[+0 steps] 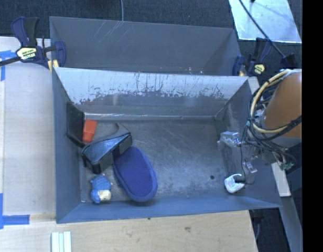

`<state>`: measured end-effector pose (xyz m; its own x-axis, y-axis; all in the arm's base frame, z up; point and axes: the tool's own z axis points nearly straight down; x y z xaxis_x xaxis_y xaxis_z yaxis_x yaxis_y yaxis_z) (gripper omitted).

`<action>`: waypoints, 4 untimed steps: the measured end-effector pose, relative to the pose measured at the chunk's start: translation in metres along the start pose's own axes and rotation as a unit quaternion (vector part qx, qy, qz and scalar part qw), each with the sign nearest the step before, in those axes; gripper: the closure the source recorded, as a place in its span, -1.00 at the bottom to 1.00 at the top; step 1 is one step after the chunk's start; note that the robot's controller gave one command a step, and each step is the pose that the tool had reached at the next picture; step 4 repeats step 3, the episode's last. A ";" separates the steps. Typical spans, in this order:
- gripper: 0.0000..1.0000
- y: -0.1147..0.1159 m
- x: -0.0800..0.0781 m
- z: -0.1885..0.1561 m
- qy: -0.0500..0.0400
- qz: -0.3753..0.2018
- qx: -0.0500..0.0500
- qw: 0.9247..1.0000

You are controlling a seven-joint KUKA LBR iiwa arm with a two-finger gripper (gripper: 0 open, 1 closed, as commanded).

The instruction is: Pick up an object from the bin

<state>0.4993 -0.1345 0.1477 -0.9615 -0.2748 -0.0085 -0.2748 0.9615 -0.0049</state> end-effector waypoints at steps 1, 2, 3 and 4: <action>-1.00 0.003 0.013 0.077 0.000 -0.234 -0.008 0.972; 1.00 0.001 0.014 0.077 0.001 -0.235 -0.005 0.972; 1.00 0.012 -0.008 -0.069 -0.001 -0.260 0.000 0.966; 1.00 0.012 -0.008 -0.069 -0.001 -0.260 0.000 0.966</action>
Offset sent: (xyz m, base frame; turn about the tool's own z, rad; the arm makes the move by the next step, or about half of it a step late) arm -0.0139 -0.0072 -0.0777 -0.4732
